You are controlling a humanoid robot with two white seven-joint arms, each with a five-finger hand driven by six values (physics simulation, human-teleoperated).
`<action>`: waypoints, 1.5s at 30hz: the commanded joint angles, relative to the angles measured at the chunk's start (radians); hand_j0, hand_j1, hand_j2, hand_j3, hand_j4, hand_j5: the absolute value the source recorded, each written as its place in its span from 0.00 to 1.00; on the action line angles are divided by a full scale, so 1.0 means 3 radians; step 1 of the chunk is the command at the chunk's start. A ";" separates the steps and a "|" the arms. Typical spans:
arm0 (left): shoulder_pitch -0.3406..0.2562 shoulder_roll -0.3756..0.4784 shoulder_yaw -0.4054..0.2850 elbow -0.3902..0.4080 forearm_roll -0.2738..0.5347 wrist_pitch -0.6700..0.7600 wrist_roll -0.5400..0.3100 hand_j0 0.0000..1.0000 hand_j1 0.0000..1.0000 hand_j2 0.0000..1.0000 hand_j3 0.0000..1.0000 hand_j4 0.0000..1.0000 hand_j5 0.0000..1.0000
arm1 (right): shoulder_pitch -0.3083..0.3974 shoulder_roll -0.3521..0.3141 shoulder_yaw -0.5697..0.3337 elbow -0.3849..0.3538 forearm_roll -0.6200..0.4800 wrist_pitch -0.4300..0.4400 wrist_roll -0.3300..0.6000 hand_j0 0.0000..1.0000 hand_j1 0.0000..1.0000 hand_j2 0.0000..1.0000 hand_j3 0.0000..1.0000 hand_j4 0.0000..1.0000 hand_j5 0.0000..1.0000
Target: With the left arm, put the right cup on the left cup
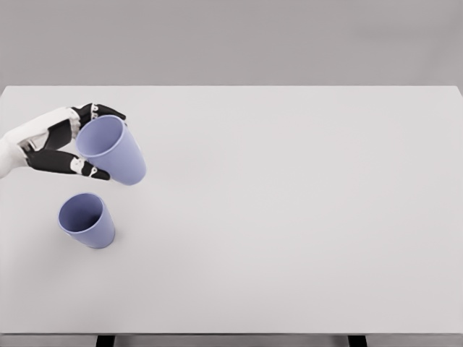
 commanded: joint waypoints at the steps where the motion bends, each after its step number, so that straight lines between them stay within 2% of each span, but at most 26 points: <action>1: 0.0000 0.0095 0.0004 -0.0001 0.0111 -0.0069 -0.0003 0.64 0.64 0.64 0.64 0.64 0.64 | 0.0000 0.0000 0.0000 0.0000 0.0000 0.0000 0.0000 1.00 1.00 1.00 1.00 1.00 1.00; 7: 0.0025 0.0228 0.0004 -0.0001 0.0264 -0.0155 -0.0059 0.64 0.64 0.64 0.64 0.64 0.64 | 0.0000 0.0000 0.0000 0.0000 0.0000 0.0000 0.0000 1.00 1.00 1.00 1.00 1.00 1.00; 17: 0.0143 0.0361 0.0009 -0.0001 0.0316 -0.0340 -0.0131 0.64 0.64 0.64 0.64 0.64 0.64 | 0.0000 0.0000 0.0000 0.0000 0.0000 0.0000 0.0000 1.00 1.00 1.00 1.00 1.00 1.00; 29: 0.0143 0.0535 0.0014 -0.0001 0.0459 -0.0375 -0.0274 0.64 0.64 0.64 0.64 0.64 0.64 | 0.0000 0.0000 0.0000 0.0000 0.0000 0.0000 0.0000 1.00 1.00 1.00 1.00 1.00 1.00; 45: 0.0246 0.0597 0.0014 -0.0001 0.0541 -0.0370 -0.0279 0.64 0.64 0.64 0.64 0.64 0.64 | 0.0000 0.0000 0.0000 0.0000 0.0000 0.0000 0.0000 1.00 1.00 1.00 1.00 1.00 1.00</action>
